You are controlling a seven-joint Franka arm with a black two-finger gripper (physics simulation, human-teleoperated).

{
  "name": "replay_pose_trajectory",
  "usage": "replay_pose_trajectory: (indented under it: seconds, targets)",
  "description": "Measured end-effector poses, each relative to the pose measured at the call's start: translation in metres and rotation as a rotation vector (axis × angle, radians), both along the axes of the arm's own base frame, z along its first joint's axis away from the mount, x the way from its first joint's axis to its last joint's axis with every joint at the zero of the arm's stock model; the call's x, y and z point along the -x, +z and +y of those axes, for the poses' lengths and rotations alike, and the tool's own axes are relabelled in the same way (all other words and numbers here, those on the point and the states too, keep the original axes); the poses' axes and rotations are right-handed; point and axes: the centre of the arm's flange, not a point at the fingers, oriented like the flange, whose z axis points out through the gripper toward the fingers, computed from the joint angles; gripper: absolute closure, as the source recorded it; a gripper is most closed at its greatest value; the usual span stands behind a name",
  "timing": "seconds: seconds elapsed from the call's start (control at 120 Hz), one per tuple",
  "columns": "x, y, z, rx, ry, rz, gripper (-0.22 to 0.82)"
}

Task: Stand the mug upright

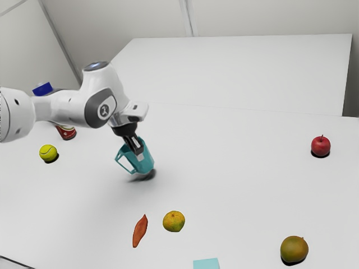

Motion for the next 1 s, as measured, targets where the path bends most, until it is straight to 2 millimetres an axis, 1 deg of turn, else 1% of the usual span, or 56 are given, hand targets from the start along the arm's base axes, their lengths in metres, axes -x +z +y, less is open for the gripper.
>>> replay_pose_trajectory:
  seconds: [0.083,0.158,0.233,0.317,0.358,0.458,0.517,0.592,0.7,0.792,0.9,1.0]
  targets:
    - [0.003,-0.008,-0.013,-0.013,0.016,0.005,0.77]
    - [0.006,-0.015,-0.017,-0.024,0.045,0.013,0.77]
    - [0.007,-0.021,-0.011,-0.029,0.089,0.018,0.77]
    - [0.006,-0.024,0.005,-0.03,0.154,0.021,0.75]
    - [0.005,-0.024,0.014,-0.029,0.187,0.02,0.7]
    - [0.004,-0.024,0.029,-0.026,0.249,0.021,0.52]
    - [0.004,-0.024,0.03,-0.025,0.268,0.021,0.42]
    - [0.004,-0.022,0.026,-0.027,0.279,0.016,0.32]
    - [0.005,-0.012,0.013,-0.033,0.28,-0.003,0.21]
    - [0.006,0.003,0.002,-0.042,0.278,-0.03,0.14]
    - [0.004,0.026,-0.009,-0.05,0.275,-0.063,0.09]
    - [-0.007,0.061,-0.009,-0.045,0.294,-0.102,0.05]
